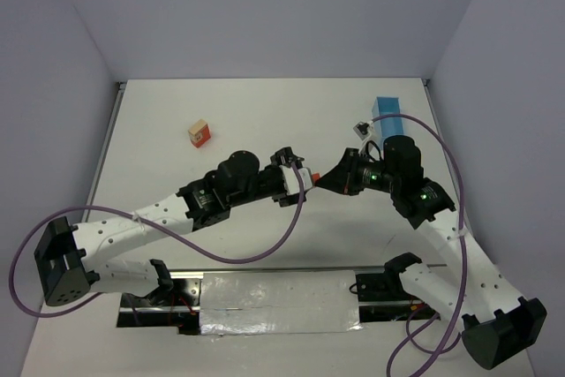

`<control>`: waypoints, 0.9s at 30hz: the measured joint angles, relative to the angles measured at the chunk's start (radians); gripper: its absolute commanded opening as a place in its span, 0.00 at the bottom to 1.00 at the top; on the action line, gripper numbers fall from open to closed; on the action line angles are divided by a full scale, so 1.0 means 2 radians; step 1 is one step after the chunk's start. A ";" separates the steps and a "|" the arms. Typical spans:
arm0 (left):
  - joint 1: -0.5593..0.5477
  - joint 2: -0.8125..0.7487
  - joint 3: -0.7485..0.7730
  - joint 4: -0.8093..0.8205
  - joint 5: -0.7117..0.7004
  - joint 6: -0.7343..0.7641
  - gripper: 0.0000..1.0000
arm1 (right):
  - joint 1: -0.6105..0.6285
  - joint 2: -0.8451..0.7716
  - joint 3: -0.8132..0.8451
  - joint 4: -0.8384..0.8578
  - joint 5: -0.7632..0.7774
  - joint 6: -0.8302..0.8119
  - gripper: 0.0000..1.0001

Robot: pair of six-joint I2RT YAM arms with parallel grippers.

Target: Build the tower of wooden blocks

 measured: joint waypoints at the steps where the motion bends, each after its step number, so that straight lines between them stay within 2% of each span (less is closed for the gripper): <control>1: 0.000 0.003 0.002 0.000 0.000 0.000 0.76 | -0.001 0.000 0.000 0.000 0.002 -0.001 0.04; 4: -0.002 0.010 0.003 0.001 0.002 -0.001 0.80 | -0.002 -0.001 0.000 -0.003 0.006 -0.002 0.04; 7: -0.003 0.011 0.003 0.001 0.006 -0.001 0.99 | -0.002 -0.001 0.002 -0.006 0.007 -0.002 0.04; 14: -0.003 0.012 0.003 0.001 0.014 -0.010 0.98 | -0.002 -0.003 0.010 -0.013 0.015 -0.005 0.04; 18: -0.003 0.018 0.006 0.002 0.018 -0.015 0.88 | -0.002 -0.005 0.010 -0.013 0.015 -0.004 0.04; 20: -0.004 0.020 0.006 0.002 0.021 -0.015 0.76 | -0.002 -0.006 0.010 -0.013 0.014 -0.004 0.04; 26: -0.004 0.031 0.012 0.002 0.026 -0.015 0.62 | -0.002 -0.006 0.016 -0.014 0.013 -0.004 0.04; 27: -0.004 0.033 0.014 0.003 0.027 -0.015 0.56 | -0.002 -0.006 0.017 -0.014 0.013 -0.004 0.04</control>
